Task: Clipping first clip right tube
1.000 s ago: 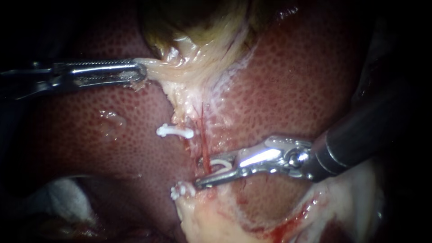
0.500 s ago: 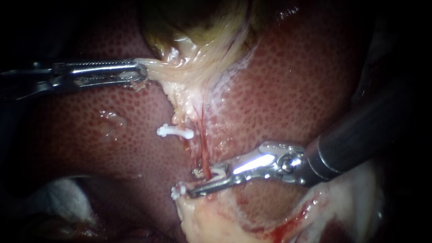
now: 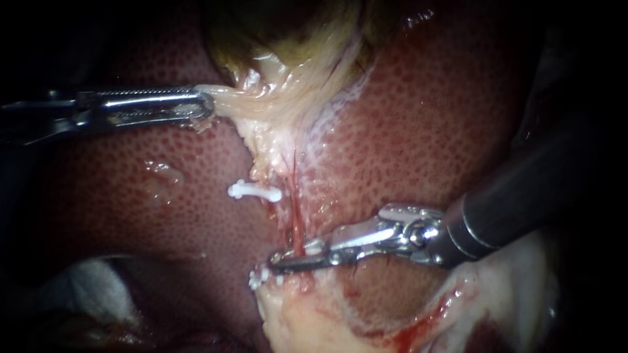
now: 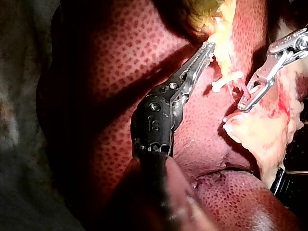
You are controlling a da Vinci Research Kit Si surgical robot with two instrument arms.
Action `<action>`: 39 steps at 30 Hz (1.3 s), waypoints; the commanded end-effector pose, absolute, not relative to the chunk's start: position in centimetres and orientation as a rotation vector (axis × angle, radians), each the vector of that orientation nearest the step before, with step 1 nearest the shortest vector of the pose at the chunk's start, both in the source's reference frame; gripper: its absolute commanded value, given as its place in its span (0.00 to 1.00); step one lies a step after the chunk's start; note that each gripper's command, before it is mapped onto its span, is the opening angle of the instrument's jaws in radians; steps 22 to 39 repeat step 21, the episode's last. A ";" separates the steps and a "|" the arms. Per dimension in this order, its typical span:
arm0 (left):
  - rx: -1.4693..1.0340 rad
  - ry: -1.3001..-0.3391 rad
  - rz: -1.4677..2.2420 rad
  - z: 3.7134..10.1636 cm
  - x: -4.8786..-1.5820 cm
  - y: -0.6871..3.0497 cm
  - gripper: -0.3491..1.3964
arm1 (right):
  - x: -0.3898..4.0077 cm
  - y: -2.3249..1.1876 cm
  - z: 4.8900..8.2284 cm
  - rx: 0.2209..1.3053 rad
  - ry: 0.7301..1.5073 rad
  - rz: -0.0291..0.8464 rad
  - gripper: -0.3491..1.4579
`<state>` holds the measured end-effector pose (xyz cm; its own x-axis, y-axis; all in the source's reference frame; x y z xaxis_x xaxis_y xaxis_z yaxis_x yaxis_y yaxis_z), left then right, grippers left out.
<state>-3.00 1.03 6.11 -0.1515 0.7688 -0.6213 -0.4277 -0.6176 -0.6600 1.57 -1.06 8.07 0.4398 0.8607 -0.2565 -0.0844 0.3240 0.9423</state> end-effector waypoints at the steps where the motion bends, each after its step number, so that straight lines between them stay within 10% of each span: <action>1: -1.290 -0.421 1.869 6.11 -3.00 1.03 0.00 | 1.56 -1.06 8.08 1.056 0.910 0.744 0.00; 39: -1.291 -0.422 1.869 6.12 -3.00 1.04 0.00 | 1.55 -1.06 8.07 1.065 0.907 0.739 0.00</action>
